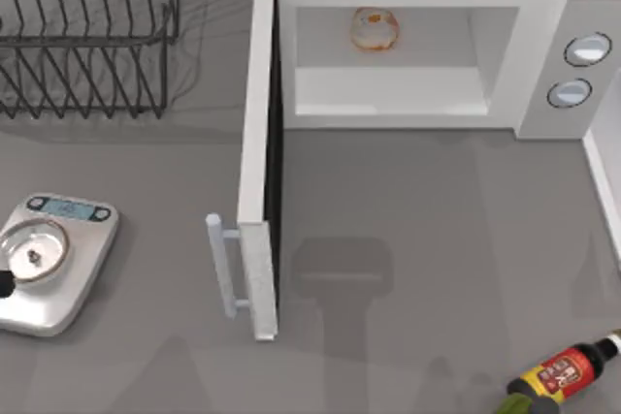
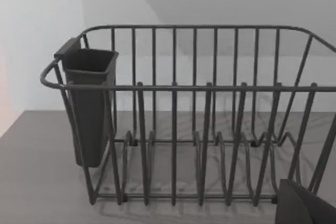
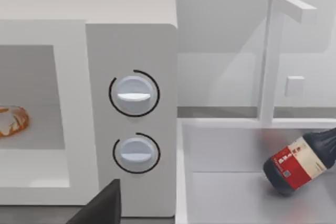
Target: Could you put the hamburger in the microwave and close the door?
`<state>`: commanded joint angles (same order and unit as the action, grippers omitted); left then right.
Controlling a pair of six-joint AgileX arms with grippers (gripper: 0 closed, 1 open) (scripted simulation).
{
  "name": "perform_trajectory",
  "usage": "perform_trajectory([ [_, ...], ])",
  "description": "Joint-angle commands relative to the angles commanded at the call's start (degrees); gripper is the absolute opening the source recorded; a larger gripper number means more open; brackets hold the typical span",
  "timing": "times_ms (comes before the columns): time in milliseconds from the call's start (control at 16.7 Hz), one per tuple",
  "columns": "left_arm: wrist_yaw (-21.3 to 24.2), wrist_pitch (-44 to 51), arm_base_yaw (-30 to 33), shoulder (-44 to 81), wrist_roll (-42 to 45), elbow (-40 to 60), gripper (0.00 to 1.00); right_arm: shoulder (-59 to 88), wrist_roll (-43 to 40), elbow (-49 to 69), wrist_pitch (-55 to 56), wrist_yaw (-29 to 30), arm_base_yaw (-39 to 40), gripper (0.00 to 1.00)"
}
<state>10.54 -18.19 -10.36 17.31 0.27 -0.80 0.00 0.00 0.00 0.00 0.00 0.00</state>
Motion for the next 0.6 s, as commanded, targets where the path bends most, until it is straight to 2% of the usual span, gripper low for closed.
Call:
perform_trajectory([
  [300, -1.08, -0.79, 1.15, 0.67, 0.06, 0.06, 0.00, 0.00, 0.00, 0.00, 0.00, 0.00, 0.00, 1.00],
  [600, -8.97, -5.48, 9.15, 7.06, 0.14, 1.39, 0.00, 0.00, 0.00, 0.00, 0.00, 0.00, 0.00, 1.00],
])
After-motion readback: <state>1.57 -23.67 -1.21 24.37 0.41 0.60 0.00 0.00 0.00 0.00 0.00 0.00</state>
